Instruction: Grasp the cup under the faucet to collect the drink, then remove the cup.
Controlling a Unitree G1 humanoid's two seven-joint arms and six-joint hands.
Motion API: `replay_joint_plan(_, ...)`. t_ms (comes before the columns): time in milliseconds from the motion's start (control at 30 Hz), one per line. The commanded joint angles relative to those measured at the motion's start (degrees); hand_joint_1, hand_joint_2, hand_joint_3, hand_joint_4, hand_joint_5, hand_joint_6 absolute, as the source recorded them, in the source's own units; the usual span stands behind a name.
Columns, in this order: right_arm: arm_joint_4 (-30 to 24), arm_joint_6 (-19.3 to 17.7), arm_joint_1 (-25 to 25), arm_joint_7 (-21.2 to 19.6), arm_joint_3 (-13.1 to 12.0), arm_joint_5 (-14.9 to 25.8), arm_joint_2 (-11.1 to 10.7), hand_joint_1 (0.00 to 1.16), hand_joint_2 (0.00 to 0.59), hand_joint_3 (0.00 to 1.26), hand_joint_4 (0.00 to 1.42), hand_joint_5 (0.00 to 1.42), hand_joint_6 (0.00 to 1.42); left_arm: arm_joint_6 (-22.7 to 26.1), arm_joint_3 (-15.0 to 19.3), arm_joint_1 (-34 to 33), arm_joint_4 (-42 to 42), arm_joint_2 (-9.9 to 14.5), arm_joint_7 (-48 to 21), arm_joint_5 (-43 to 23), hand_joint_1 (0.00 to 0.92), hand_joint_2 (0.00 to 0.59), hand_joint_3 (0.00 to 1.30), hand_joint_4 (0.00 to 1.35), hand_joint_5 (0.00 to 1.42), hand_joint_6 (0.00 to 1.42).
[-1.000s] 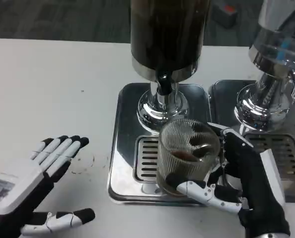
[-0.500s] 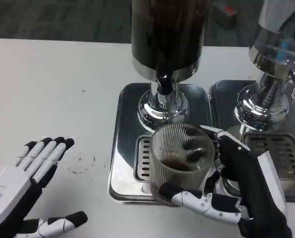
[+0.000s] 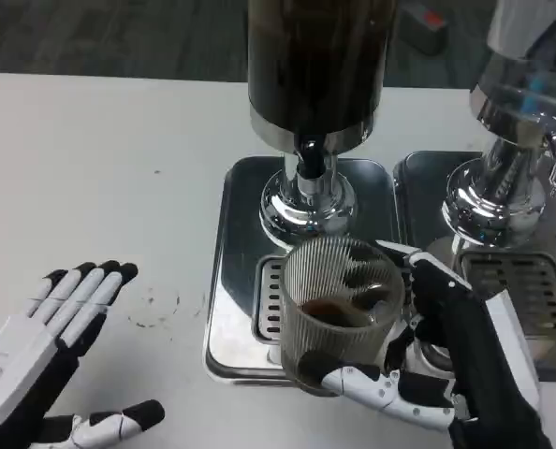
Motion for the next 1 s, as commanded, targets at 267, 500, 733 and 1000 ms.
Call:
replay_joint_plan(267,-1.57,0.12,-1.69,-0.09,0.66,-0.52,0.36,0.91,0.234,0.62,0.76,0.84,1.11,0.81,-0.58,-0.84,0.04,-0.46,-0.74,-0.42,0.0,0.093,0.0,0.0,0.0,0.0)
replay_joint_plan(500,-1.7,0.34,-1.38,-0.1,0.8,-0.38,0.36,0.91,0.235,0.62,0.76,0.84,1.11,0.62,-0.96,-1.14,0.27,-0.38,-1.23,-0.59,0.0,0.093,0.0,0.0,0.0,0.0)
replay_joint_plan(733,-1.94,0.44,-1.13,-0.11,0.92,-0.44,0.32,0.92,0.238,0.62,0.76,0.84,1.11,0.55,-1.17,-1.18,0.23,-0.34,-1.29,-0.71,0.0,0.093,0.0,0.0,0.0,0.0)
replay_joint_plan(1000,-1.9,0.55,-1.55,0.06,0.73,-0.49,0.06,0.92,0.239,0.62,0.76,0.84,1.11,0.62,-1.5,-1.3,0.29,-0.43,-1.35,-0.88,0.0,0.093,0.0,0.0,0.0,0.0)
